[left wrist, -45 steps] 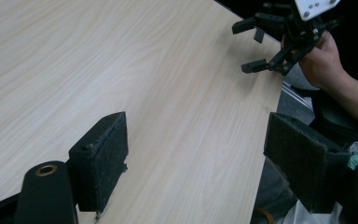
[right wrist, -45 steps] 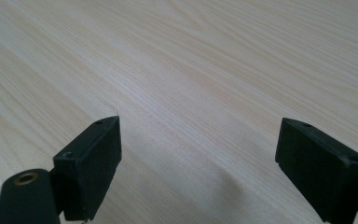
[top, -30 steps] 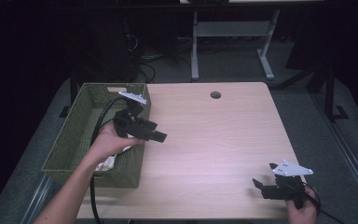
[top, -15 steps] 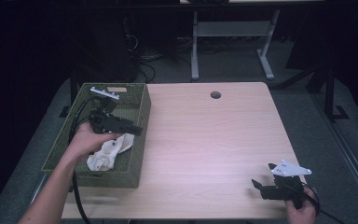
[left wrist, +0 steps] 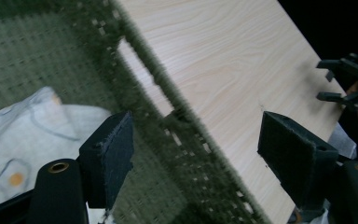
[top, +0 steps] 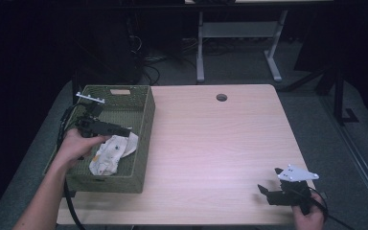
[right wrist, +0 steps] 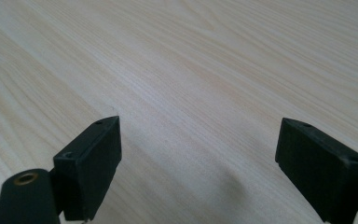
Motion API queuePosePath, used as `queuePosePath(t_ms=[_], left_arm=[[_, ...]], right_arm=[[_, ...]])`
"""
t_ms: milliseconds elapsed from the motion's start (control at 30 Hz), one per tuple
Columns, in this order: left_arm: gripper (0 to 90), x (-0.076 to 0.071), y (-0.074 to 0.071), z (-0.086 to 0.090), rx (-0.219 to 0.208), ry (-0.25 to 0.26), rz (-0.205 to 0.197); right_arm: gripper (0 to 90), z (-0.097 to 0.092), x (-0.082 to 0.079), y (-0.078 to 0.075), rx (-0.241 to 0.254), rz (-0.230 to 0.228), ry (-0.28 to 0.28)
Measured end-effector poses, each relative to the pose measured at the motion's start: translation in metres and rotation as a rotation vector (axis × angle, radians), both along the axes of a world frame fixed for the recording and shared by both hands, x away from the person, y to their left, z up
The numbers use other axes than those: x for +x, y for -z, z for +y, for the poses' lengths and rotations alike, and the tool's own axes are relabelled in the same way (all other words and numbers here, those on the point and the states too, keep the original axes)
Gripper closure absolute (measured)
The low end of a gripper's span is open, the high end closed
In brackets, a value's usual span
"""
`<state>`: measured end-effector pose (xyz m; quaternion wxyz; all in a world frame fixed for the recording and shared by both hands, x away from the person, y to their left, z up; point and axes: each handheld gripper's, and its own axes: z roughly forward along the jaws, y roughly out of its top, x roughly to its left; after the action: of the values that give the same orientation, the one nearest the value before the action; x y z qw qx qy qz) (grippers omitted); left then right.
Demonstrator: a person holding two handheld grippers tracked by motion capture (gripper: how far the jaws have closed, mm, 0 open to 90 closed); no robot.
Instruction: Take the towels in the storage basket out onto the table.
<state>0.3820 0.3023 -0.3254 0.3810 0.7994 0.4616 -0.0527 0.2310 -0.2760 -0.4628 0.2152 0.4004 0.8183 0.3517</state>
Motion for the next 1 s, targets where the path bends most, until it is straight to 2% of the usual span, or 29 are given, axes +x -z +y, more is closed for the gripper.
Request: queuePosePath(t_ms=[133,167,267,300,400,433,500,633,767,800,833,867,933,967,1000], left_arm=[[28.3,0.001,0.004,0.005,0.02,-0.017,0.006],[28.3,0.001,0.008,0.007,0.043,-0.024,0.014],[28.6,0.002,0.011,0.01,0.052,-0.034,0.024],[28.7,0.003,0.014,0.013,0.069,-0.05,0.027],[28.9,0.004,0.016,0.016,0.078,-0.067,0.036],[29.2,0.005,0.019,0.019,0.096,-0.079,0.044],[29.5,0.005,0.021,0.021,0.106,-0.089,0.049],[30.0,0.007,0.031,0.026,0.17,-0.111,0.076],[30.9,0.009,0.043,0.03,0.218,-0.139,0.113],[31.0,0.009,0.043,0.03,0.218,-0.139,0.113],[31.3,0.01,0.048,0.03,0.251,-0.15,0.131],[31.4,0.01,0.048,0.03,0.251,-0.15,0.131],[32.1,0.011,0.051,0.028,0.29,-0.144,0.141],[32.2,0.012,0.055,0.026,0.334,-0.149,0.154],[32.2,0.012,0.055,0.026,0.334,-0.149,0.154]], right_arm=[[14.0,-0.001,0.0,0.0,0.001,-0.007,0.001],[14.0,-0.001,0.0,0.0,0.003,-0.007,0.0],[14.0,-0.001,0.0,0.0,0.004,-0.006,-0.002],[14.0,-0.001,-0.001,0.0,0.004,-0.007,-0.002],[14.0,-0.001,-0.001,0.0,0.004,-0.006,-0.002],[14.0,-0.001,-0.001,-0.001,0.005,-0.009,-0.002],[14.0,-0.001,-0.001,-0.001,0.006,-0.007,-0.002],[14.0,-0.001,-0.001,-0.001,0.003,-0.01,-0.007],[14.0,-0.001,-0.001,-0.001,0.004,-0.01,-0.002],[14.0,-0.001,-0.001,-0.001,0.004,-0.01,-0.002],[14.0,-0.001,-0.001,0.0,0.003,-0.01,-0.002],[14.0,-0.001,-0.001,0.0,0.003,-0.01,-0.002],[14.0,-0.001,-0.001,0.0,0.003,-0.009,-0.003],[14.0,-0.001,-0.001,0.0,0.003,-0.01,-0.004],[14.0,-0.001,-0.001,0.0,0.003,-0.01,-0.004]])
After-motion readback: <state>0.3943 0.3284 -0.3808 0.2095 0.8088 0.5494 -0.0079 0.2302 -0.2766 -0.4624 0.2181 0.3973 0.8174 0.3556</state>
